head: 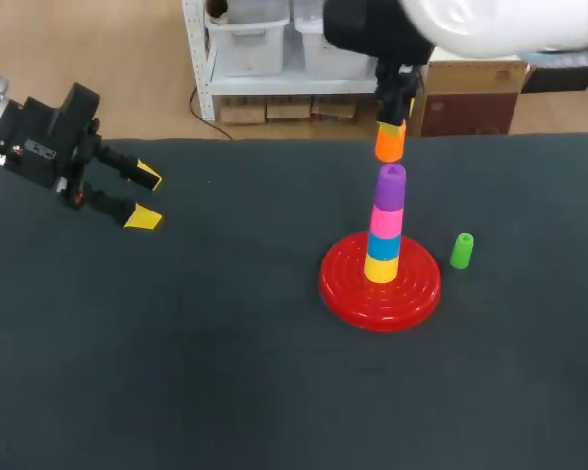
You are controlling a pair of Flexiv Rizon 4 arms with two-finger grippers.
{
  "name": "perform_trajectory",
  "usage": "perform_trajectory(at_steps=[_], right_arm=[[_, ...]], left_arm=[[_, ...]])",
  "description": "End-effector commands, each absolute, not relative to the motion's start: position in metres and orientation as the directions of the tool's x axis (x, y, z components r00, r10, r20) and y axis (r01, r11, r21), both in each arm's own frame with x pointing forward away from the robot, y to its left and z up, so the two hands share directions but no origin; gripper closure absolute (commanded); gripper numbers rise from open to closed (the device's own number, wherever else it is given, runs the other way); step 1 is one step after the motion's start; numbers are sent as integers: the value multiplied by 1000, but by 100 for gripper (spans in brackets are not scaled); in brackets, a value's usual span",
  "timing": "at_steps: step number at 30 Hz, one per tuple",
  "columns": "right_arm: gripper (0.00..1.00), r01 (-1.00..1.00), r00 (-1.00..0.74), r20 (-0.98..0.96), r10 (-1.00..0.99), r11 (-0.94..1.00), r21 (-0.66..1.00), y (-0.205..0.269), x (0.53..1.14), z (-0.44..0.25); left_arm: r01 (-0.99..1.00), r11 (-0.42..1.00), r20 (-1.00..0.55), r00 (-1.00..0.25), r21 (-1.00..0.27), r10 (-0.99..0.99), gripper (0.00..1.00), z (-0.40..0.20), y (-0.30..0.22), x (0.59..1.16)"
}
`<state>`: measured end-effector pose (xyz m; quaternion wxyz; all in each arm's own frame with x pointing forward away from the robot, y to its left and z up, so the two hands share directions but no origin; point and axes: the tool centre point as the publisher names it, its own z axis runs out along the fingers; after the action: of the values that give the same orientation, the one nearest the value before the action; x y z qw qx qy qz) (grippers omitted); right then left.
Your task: Pick up and stack the cylinders on the red base in this order: pink,purple,orange,green
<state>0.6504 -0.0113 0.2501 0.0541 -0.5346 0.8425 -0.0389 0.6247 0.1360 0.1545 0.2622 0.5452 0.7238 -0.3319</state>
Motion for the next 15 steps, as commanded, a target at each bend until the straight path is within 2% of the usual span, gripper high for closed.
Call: perform_trajectory(at_steps=[1, 15], right_arm=[[100, -899, -389, -215, -896, 420, -124, -16, 642, 252], [100, -929, -365, -130, -922, 370, -17, -22, 629, 243]], left_arm=[[964, 184, -744, -266, -193, 614, 0, 153, 137, 624], [964, 184, -744, -266, -193, 614, 0, 153, 137, 624]])
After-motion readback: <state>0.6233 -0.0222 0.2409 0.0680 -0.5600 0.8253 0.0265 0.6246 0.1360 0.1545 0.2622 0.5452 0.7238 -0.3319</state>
